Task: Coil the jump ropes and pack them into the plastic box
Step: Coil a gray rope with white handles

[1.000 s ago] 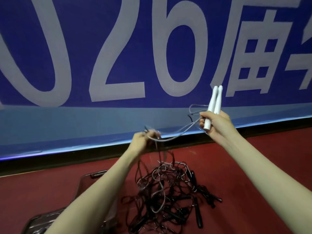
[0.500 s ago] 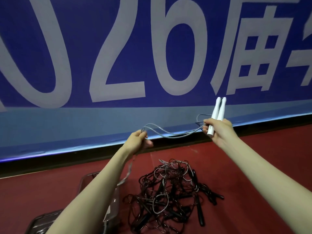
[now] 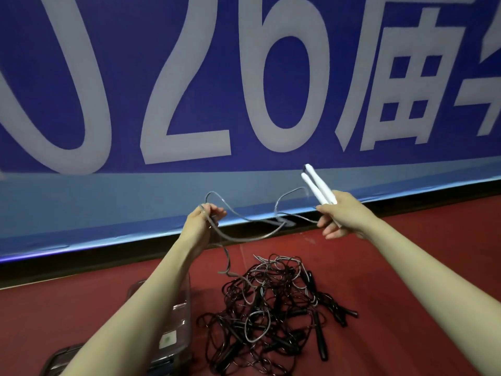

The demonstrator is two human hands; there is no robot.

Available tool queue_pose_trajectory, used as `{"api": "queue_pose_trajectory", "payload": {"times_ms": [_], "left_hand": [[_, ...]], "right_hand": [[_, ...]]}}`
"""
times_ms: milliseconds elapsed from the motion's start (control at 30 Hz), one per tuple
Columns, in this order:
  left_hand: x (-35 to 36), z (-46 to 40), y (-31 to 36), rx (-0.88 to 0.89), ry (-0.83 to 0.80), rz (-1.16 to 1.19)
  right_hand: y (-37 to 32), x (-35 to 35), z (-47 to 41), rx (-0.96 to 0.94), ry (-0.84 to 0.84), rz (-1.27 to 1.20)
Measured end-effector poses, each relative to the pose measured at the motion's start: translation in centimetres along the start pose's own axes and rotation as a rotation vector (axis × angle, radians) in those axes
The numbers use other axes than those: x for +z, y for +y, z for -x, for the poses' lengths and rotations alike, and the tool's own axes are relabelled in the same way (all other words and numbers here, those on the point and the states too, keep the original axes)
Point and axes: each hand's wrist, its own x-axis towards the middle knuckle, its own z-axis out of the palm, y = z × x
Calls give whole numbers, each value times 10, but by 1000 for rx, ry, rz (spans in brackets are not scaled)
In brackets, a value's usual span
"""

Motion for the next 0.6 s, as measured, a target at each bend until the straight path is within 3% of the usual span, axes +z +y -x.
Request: {"api": "queue_pose_trajectory", "payload": {"times_ms": [133, 200, 267, 333, 400, 500, 600], "left_hand": [[-19, 0, -21, -9, -48, -790], [-29, 1, -34, -36, -224, -1287], [-30, 4, -40, -79, -399, -1550], [-24, 5, -37, -62, -431, -1562], [-13, 3, -28, 29, -361, -1435], [16, 10, -2, 112, -274, -984], [49, 33, 29, 123, -399, -567]], "right_hand": [[0, -7, 3, -103, -63, 8], [-3, -10, 8, -128, -105, 6], [-7, -12, 13, -149, -133, 51], [-10, -13, 18, -163, -169, 83], [-12, -13, 22, -170, -210, 93], [-15, -12, 29, -176, -286, 61], [-18, -7, 35, -180, -379, 29]]}}
